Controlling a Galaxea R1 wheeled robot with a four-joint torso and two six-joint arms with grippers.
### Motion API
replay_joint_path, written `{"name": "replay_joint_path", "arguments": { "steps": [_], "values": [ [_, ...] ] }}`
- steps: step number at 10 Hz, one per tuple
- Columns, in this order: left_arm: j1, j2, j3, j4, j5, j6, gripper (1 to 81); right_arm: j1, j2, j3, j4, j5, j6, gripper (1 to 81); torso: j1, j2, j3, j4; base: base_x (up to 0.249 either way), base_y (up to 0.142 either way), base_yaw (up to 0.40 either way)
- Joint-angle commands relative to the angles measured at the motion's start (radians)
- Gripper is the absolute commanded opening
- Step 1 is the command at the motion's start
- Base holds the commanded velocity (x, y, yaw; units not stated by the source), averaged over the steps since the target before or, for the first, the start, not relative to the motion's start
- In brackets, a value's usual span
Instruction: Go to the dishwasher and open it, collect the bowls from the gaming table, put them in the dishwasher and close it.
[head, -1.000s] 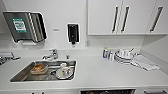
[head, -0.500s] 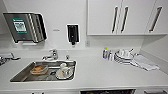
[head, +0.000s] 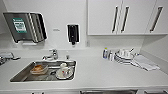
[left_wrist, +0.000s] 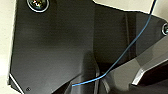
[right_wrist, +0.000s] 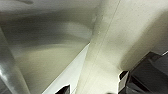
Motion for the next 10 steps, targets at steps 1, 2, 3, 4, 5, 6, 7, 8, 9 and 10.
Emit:
{"name": "replay_joint_path", "arguments": {
  "steps": [1,2,3,4,5,6,7,8,9,10],
  "values": [
    [-0.051,-0.023,-0.028,0.0,0.059,0.014,81.1,0.022,-0.004,-0.057,-0.16,-0.106,-0.206,81.1,0.0,0.0,0.0,0.0,0.0,0.0,0.0],
    [-0.068,-0.027,-0.045,0.001,0.061,0.014,81.1,-0.035,0.045,-0.118,-0.242,-0.115,-0.293,81.1,0.0,0.0,0.0,0.0,0.0,0.0,0.0],
    [-0.083,-0.028,-0.067,0.003,0.061,0.015,81.1,-0.095,0.123,-0.223,-0.338,-0.115,-0.411,81.1,0.0,0.0,0.0,0.0,0.0,0.0,0.0],
    [-0.093,-0.028,-0.082,0.003,0.061,0.015,81.1,-0.151,0.189,-0.299,-0.375,-0.115,-0.547,81.1,0.0,0.0,0.0,0.0,0.0,0.0,0.0],
    [-0.1,-0.028,-0.091,0.003,0.061,0.015,81.1,-0.187,0.235,-0.358,-0.377,-0.106,-0.66,81.1,0.0,0.0,0.0,0.0,0.0,0.0,0.0],
    [-0.109,-0.028,-0.098,0.0,0.059,0.014,81.1,-0.211,0.293,-0.431,-0.374,-0.103,-0.75,81.1,0.0,0.0,0.0,0.0,0.0,0.0,0.0],
    [-0.113,-0.028,-0.099,0.0,0.059,0.014,81.1,-0.23,0.324,-0.472,-0.375,-0.098,-0.788,81.1,0.0,0.0,0.0,0.0,0.0,0.0,0.0],
    [-0.114,-0.028,-0.099,0.0,0.059,0.014,81.1,-0.239,0.343,-0.5,-0.374,-0.094,-0.817,81.1,0.0,0.0,0.0,0.0,0.0,0.0,0.0],
    [-0.114,-0.024,-0.099,0.0,0.059,0.014,81.1,-0.253,0.351,-0.501,-0.374,-0.091,-0.857,81.1,0.0,0.0,0.0,0.0,0.0,0.0,0.0],
    [-0.113,-0.02,-0.099,0.0,0.059,0.014,81.1,-0.27,0.357,-0.494,-0.371,-0.051,-0.897,81.1,0.0,0.0,0.0,0.0,0.0,0.0,0.0]
  ]
}}
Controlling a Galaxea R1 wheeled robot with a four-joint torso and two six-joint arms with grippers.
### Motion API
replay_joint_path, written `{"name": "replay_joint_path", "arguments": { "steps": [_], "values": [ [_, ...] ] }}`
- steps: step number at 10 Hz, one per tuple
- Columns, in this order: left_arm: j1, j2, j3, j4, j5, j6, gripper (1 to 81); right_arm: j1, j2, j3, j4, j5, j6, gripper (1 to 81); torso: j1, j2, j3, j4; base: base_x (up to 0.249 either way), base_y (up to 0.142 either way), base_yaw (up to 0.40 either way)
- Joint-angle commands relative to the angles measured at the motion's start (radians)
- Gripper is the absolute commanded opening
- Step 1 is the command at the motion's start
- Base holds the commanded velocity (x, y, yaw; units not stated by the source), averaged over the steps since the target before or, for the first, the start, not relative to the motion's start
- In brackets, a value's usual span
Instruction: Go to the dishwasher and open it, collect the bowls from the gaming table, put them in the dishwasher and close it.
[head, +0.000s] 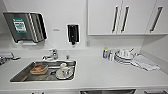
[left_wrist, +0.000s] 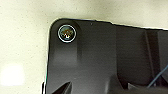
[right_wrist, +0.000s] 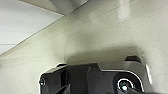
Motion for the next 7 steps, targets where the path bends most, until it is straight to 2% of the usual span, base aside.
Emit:
{"name": "replay_joint_path", "arguments": {
  "steps": [1,2,3,7],
  "values": [
    [-0.04,0.001,-0.003,-0.002,0.064,0.003,81.1,-0.022,0.016,-0.012,-0.044,0.008,-0.171,81.1,0.0,0.0,0.0,0.0,0.0,0.0,0.0],
    [-0.04,0.001,-0.003,-0.002,0.064,0.003,81.1,-0.041,0.022,-0.001,-0.047,0.063,-0.179,81.1,0.0,0.0,0.0,0.0,0.0,0.0,0.0],
    [-0.04,-0.001,-0.003,-0.002,0.064,0.003,81.1,-0.053,0.025,0.005,-0.052,0.087,-0.191,81.1,0.0,0.0,0.0,0.0,0.0,0.0,0.0],
    [-0.055,-0.033,-0.003,0.0,0.061,0.006,81.1,-0.081,0.072,-0.053,-0.052,0.113,-0.205,81.1,0.0,0.0,0.0,0.0,0.0,0.0,0.0]
  ]
}}
